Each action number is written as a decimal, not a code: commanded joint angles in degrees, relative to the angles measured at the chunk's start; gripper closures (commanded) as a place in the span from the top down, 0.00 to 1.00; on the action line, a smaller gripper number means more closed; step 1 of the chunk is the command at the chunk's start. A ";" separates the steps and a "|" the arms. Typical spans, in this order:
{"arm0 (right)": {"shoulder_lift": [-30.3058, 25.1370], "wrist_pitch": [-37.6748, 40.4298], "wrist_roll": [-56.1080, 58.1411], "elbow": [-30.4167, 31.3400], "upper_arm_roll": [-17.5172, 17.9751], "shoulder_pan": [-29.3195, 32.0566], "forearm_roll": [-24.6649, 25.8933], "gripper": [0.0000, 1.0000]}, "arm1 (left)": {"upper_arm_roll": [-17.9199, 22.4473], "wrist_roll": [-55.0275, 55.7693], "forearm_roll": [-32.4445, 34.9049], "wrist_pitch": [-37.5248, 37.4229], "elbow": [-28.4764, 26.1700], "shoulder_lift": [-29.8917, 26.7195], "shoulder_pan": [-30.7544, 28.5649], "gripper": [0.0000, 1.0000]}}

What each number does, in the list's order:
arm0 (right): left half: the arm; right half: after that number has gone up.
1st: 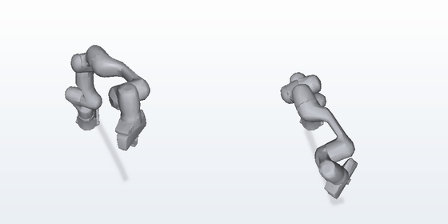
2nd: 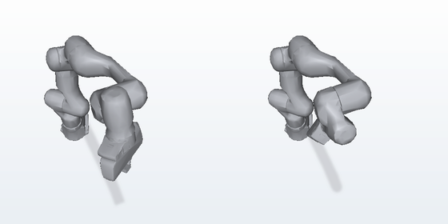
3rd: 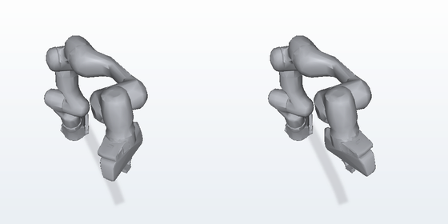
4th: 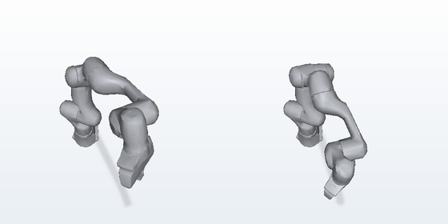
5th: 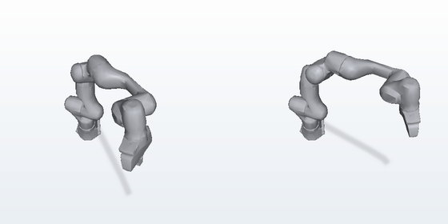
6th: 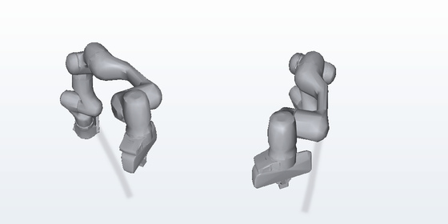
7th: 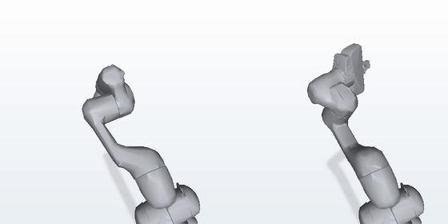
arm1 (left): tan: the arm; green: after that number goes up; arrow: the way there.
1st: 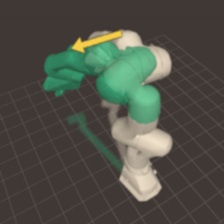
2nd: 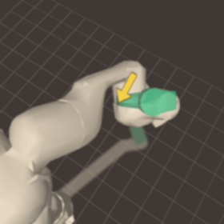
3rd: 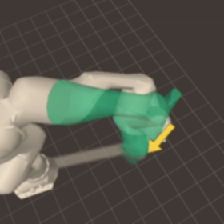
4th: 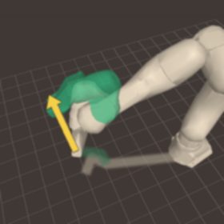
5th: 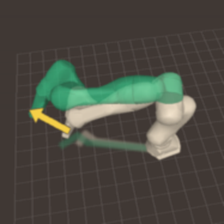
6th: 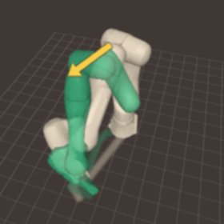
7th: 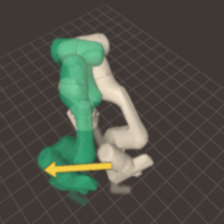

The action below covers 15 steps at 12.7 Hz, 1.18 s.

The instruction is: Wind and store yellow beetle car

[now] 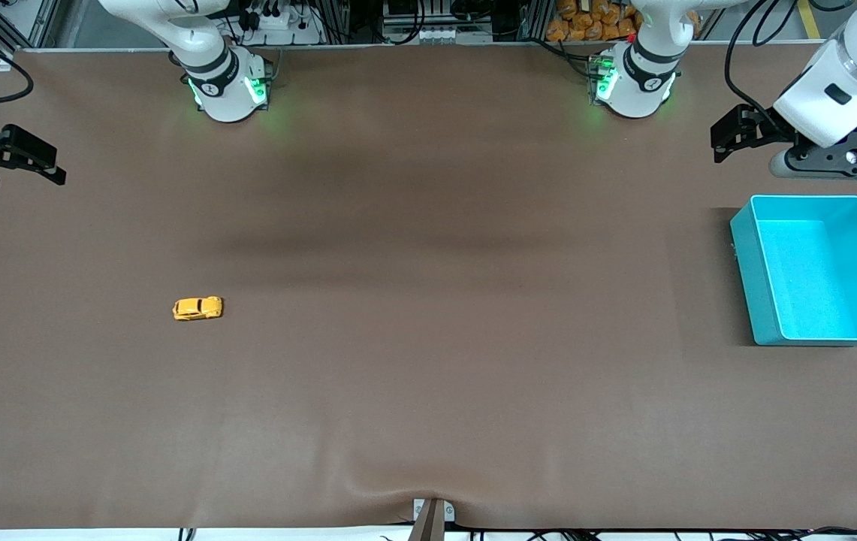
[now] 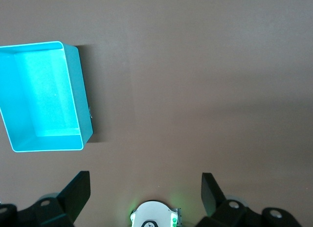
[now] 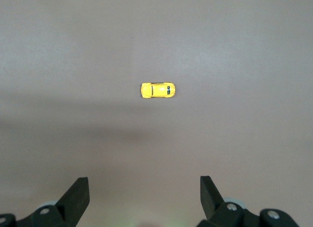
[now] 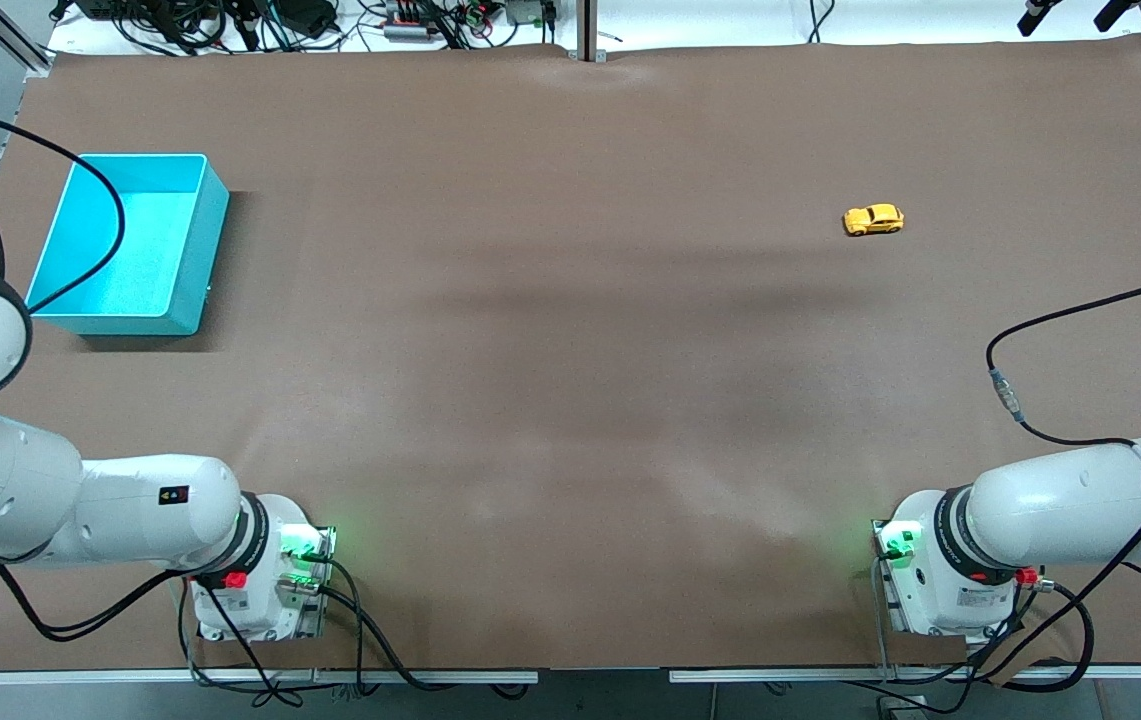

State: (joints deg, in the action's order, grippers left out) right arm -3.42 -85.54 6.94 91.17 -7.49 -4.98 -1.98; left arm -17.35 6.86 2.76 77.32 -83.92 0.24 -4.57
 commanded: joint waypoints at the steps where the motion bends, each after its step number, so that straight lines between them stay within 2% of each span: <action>1: -1.77 0.20 -1.23 1.38 -0.33 -0.29 -1.01 1.00 | -0.23 -0.45 -2.05 -0.33 0.24 -0.68 -0.35 1.00; 7: -1.50 0.11 -0.79 1.47 -0.33 -0.29 -1.01 1.00 | -0.14 -0.45 -2.32 -0.33 0.24 -0.68 -0.44 1.00; 9: 0.24 -1.29 -0.26 2.52 0.02 -0.47 -0.49 1.00 | 0.03 -0.36 -2.32 -0.41 0.24 -0.68 -0.44 1.00; 14: 0.61 -22.09 10.44 19.11 1.07 -0.82 -0.22 1.00 | 0.47 0.70 -1.80 -0.42 0.42 -0.68 -0.70 1.00; 15: 1.57 -26.04 16.12 21.75 1.07 -1.60 0.30 1.00 | 0.47 0.52 -2.06 -0.41 1.03 -0.59 -0.87 1.00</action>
State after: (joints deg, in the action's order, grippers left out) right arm -1.25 -106.32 16.80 107.75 -6.51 -5.71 -1.95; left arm -16.89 6.97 1.64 77.34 -83.82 0.24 -4.82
